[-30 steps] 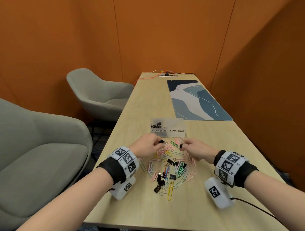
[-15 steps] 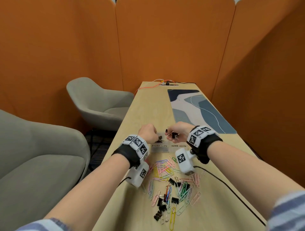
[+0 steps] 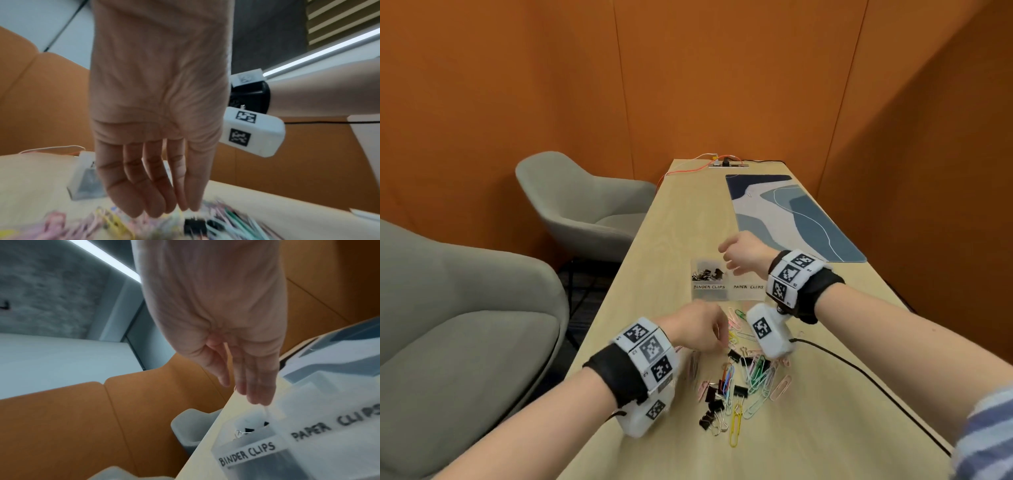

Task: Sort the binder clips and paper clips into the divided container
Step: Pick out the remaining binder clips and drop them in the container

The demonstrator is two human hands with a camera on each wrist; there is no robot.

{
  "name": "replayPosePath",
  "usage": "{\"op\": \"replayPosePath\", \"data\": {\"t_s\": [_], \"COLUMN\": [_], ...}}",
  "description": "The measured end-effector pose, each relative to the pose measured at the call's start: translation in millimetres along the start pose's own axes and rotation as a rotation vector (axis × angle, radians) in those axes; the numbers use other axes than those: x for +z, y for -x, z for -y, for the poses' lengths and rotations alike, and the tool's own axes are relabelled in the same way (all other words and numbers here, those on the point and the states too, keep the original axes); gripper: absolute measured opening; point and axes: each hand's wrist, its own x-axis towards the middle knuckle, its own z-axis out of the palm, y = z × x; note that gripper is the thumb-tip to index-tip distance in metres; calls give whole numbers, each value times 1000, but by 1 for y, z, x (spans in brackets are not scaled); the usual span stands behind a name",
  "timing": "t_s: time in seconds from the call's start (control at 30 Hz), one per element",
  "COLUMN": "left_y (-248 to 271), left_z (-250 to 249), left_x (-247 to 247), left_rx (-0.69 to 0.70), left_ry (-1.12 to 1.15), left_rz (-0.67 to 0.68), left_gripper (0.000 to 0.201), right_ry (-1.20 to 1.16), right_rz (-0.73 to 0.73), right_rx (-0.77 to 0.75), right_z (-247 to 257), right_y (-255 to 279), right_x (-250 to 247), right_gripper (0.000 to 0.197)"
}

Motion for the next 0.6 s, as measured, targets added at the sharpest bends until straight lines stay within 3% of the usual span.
{"op": "replayPosePath", "data": {"t_s": [0.07, 0.23, 0.33, 0.43, 0.6], "left_y": [1, 2, 0, -1, -1], "left_z": [-2, -10, -14, -14, -11], "left_x": [11, 19, 20, 23, 22], "left_rx": [25, 104, 115, 104, 19], "left_ry": [-3, 8, -26, -43, -42], "left_rz": [3, -5, -19, -79, -86], "left_gripper": [18, 34, 30, 25, 31], "right_ry": [100, 568, 686, 667, 524], "right_rz": [19, 367, 366, 306, 248], "right_rx": [-61, -120, -216, -242, -207], "right_z": [-8, -44, -68, -86, -93], "right_y": [25, 77, 94, 97, 96], "right_x": [-5, -4, 5, 13, 14], "right_gripper": [38, 23, 12, 32, 39]}}
